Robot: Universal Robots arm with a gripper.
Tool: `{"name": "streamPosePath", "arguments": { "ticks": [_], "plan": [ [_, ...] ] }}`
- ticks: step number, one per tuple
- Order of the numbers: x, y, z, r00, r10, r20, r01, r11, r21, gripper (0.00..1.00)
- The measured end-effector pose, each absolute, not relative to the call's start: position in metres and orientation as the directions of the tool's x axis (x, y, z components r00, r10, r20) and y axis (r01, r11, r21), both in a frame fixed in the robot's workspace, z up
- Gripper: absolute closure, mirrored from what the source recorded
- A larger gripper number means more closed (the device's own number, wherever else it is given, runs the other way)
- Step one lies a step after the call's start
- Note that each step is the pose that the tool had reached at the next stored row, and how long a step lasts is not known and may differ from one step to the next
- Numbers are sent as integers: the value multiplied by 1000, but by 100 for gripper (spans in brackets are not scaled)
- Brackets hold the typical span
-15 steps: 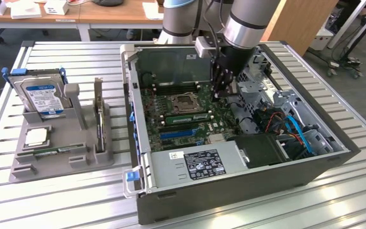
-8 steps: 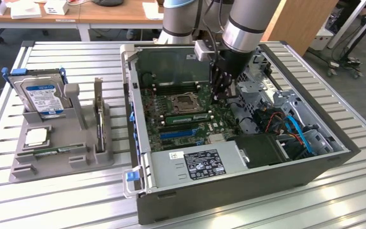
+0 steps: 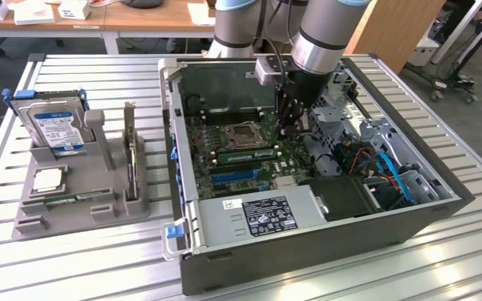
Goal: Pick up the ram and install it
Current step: 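Press down the ram until it locks into place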
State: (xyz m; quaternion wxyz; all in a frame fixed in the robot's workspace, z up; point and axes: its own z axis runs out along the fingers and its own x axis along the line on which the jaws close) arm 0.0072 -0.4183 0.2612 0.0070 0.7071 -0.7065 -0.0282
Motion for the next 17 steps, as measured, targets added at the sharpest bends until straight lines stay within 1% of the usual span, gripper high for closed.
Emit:
{"name": "streamPosePath", "arguments": {
  "ticks": [8,17],
  "plan": [
    [7,-418,253,0,-1000,-30,-999,-2,50,90],
    [7,-414,252,0,-1000,-30,-999,-2,50,90]
  ]
}}
